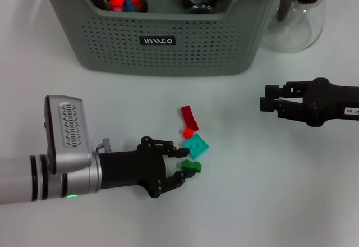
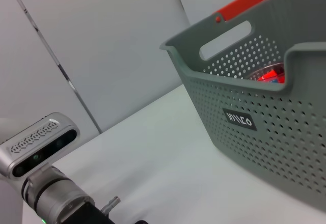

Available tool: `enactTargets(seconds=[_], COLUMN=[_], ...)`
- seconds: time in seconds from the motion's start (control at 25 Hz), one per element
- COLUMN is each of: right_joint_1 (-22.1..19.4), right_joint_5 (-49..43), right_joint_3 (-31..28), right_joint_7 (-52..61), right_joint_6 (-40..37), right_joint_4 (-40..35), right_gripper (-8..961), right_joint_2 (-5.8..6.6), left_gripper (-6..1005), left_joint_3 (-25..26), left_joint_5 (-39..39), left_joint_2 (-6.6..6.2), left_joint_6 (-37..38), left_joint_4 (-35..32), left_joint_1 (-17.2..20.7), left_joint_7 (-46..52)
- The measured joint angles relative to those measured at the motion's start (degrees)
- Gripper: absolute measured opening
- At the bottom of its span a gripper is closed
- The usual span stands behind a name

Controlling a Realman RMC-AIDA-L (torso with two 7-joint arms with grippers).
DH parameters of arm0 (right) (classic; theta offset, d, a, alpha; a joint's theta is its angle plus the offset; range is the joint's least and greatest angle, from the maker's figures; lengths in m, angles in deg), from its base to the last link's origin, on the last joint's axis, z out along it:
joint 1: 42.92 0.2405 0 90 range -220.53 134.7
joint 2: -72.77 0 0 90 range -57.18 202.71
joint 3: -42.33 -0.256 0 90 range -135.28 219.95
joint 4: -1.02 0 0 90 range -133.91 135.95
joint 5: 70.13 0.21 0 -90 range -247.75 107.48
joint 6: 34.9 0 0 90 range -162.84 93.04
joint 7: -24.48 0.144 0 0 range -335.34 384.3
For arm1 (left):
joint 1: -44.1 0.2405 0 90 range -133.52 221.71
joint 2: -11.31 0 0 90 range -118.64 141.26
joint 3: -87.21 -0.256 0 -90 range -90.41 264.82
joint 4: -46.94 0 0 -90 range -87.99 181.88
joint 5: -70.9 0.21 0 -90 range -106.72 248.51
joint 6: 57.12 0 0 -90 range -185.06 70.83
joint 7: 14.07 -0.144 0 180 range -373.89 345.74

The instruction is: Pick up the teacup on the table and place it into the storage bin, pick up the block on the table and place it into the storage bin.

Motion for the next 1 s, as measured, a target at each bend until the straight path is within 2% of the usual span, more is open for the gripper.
enactTargets(seconds=[1.0], right_joint_1=[-0.38], right_joint_5=[0.01], right_joint_3=[0.0], right_joint_7=[0.0], right_joint_6=[-0.34], right_joint_4=[0.0], right_gripper=[425], right_joint_2=[-0.08], left_gripper=[226], left_joint_3=[0.27], left_joint_5=[-0.33], left_joint_2=[-0.02], left_joint_6=[-2.8], left_joint_4=[2.01], left_joint_1=[-0.62], left_joint_7=[-1.38])
